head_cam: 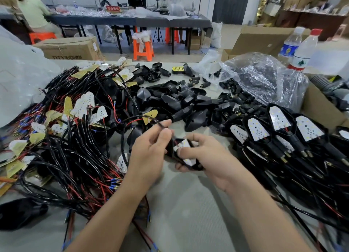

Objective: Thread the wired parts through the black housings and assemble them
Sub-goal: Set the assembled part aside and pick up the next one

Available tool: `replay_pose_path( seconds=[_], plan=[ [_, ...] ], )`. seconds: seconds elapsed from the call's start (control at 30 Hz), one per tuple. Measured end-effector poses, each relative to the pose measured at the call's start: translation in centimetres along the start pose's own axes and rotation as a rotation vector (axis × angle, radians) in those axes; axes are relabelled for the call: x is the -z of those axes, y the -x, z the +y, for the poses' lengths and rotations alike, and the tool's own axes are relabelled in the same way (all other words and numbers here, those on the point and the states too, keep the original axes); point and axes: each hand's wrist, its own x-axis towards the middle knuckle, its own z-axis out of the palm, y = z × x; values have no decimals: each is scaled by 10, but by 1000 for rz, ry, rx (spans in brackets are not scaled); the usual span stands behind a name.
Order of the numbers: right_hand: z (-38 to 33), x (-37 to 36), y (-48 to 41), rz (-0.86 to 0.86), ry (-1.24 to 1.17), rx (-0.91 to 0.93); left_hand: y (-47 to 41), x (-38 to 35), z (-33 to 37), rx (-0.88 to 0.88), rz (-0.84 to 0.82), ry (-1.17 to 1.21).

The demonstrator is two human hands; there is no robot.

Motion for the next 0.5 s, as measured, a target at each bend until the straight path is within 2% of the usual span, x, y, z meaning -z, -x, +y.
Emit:
replay_pose_path(
  seconds=[0.1,0.27,0.43,0.5],
  plan=[
    [2,-2,4,-138,206,-23,-3,3,1,93,55,202],
    [1,5,6,-316,376,-26,-6,11,3,223,-12,426],
    [4,12,6,-219,541,3,-11,15,4,246,93,533],
    [5,12,6,-244,580,-11,-14,23,3,251,147,582]
  ],
)
